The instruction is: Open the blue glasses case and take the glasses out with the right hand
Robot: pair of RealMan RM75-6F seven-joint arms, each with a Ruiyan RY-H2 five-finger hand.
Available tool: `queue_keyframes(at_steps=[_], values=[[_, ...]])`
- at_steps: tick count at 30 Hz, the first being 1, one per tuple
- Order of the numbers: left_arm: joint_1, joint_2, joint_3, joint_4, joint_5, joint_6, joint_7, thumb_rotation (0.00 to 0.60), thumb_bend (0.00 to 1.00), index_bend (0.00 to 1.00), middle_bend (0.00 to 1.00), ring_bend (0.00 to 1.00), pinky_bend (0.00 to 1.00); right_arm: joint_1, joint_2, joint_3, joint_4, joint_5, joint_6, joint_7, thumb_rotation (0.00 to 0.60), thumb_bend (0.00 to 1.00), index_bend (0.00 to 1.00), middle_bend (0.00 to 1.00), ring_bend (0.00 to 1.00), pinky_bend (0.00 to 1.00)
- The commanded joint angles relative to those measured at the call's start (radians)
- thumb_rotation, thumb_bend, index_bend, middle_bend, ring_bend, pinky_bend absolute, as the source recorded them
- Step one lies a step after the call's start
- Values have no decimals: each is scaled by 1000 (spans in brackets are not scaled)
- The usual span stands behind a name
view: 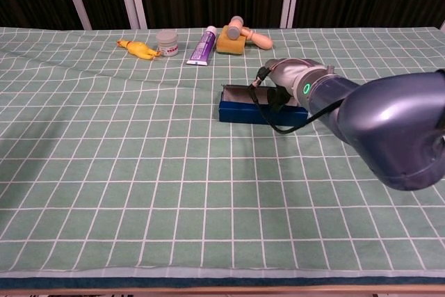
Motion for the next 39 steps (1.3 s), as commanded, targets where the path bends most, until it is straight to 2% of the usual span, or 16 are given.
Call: queue_keyframes(at_steps=[1,4,7,13,16,19,21,22,23,24,25,29,34,39], values=[[0,0,0,0,0,1,1,600,0,0,0,0,0,40,-5,31,77,-1,-18,-7,600,802,187,0,0,239],[1,-1,2,-1,5,2,3,600,0,0,0,0,0,45,10,48,84,-21,-11,15,600,783,187,0,0,239],[0,-2,3,0,7,1,4,600,0,0,0,0,0,27,46,45,24,-42,11,25,600,741,180,0,0,239],[0,-2,-3,6,0,5,4,600,0,0,0,0,0,-49,167,20,-278,-51,88,21,600,579,84,0,0,239],[-1,-4,-1,6,6,5,7,600,0,0,0,0,0,-80,228,-7,-436,-66,128,9,600,512,69,68,84,269],[-1,-5,1,6,11,6,10,600,0,0,0,0,0,-96,265,-36,-540,-91,158,-1,600,502,68,268,307,428],[-1,-5,1,6,13,8,9,600,0,0,0,0,0,-99,275,-53,-572,-104,171,-8,600,502,67,503,583,640],[0,-5,1,6,13,9,8,600,0,0,0,0,0,-100,276,-60,-577,-109,176,-8,600,502,67,596,687,721],[1,-5,1,6,14,10,7,600,0,0,0,0,0,-100,275,-65,-579,-108,177,-7,600,502,76,743,845,850],[1,-4,1,6,14,11,5,600,0,0,0,0,0,-99,273,-70,-576,-100,176,-8,600,502,94,834,938,930],[1,-4,1,6,14,12,4,600,0,0,0,0,0,-97,270,-72,-570,-89,174,-10,600,502,106,875,972,965],[1,-3,0,7,12,10,-2,600,0,0,0,0,0,-93,246,-80,-533,-30,174,-12,600,506,145,951,1000,1000],[-1,-1,-1,7,9,3,-8,600,0,0,0,0,0,-87,227,-85,-505,52,167,-27,600,507,147,956,1000,1000],[-2,0,0,7,8,-1,-12,600,0,0,0,0,0,-75,193,-90,-461,69,158,-20,600,507,149,954,1000,1000]])
